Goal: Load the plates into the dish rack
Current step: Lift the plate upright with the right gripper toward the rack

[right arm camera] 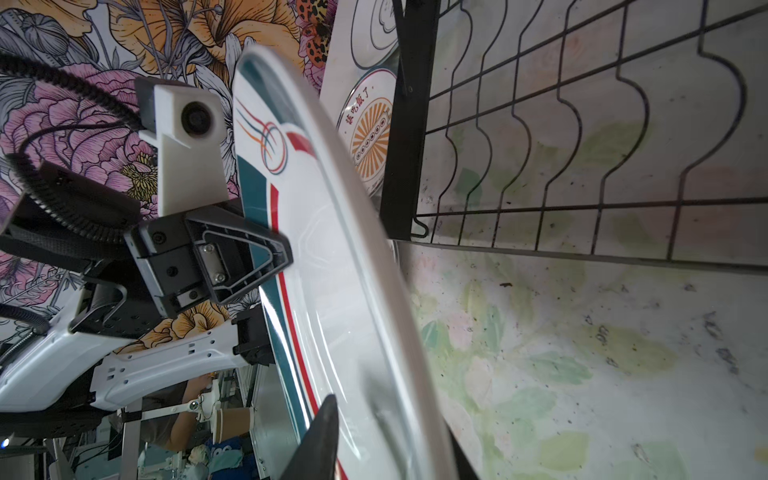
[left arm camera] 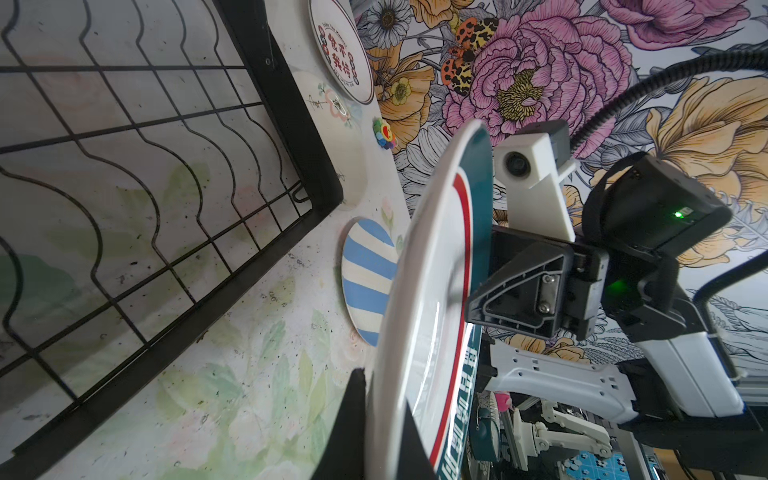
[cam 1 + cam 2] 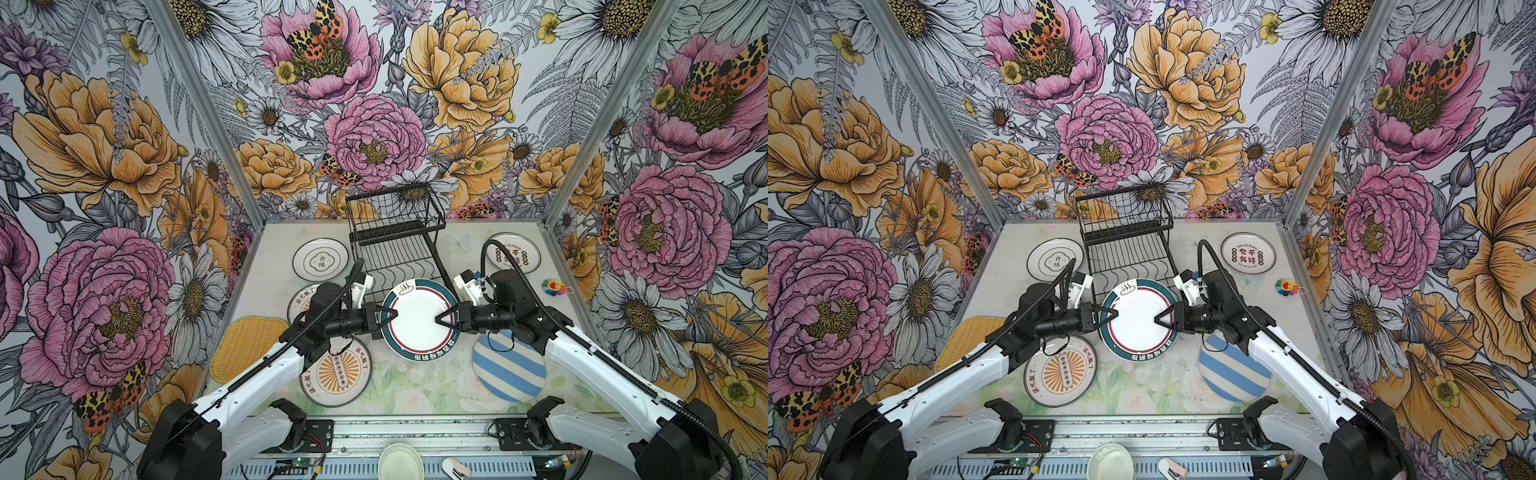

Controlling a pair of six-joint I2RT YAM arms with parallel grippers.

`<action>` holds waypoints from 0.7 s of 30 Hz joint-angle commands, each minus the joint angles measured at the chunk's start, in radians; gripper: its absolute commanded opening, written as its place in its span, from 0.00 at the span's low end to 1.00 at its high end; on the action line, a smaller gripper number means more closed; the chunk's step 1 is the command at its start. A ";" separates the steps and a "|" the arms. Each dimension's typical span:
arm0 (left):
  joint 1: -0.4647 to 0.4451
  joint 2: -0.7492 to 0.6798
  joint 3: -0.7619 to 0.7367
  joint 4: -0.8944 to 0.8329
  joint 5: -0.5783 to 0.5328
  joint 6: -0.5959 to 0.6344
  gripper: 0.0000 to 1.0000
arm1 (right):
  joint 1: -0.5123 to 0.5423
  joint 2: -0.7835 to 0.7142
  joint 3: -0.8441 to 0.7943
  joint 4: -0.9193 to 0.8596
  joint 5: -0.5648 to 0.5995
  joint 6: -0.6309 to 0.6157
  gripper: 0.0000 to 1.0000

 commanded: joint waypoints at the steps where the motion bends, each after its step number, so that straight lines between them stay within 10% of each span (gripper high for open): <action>1: -0.005 0.025 0.015 0.122 0.116 -0.022 0.00 | 0.008 0.009 0.069 0.144 -0.152 -0.005 0.32; 11: 0.043 0.020 0.003 0.100 0.141 -0.008 0.05 | -0.002 0.016 0.092 0.149 -0.130 -0.007 0.00; 15: 0.085 -0.008 0.017 -0.027 0.100 0.057 0.65 | -0.006 0.022 0.108 0.140 -0.080 -0.020 0.00; 21: 0.124 -0.040 0.095 -0.320 -0.017 0.225 0.94 | -0.005 0.062 0.217 0.016 0.147 -0.091 0.00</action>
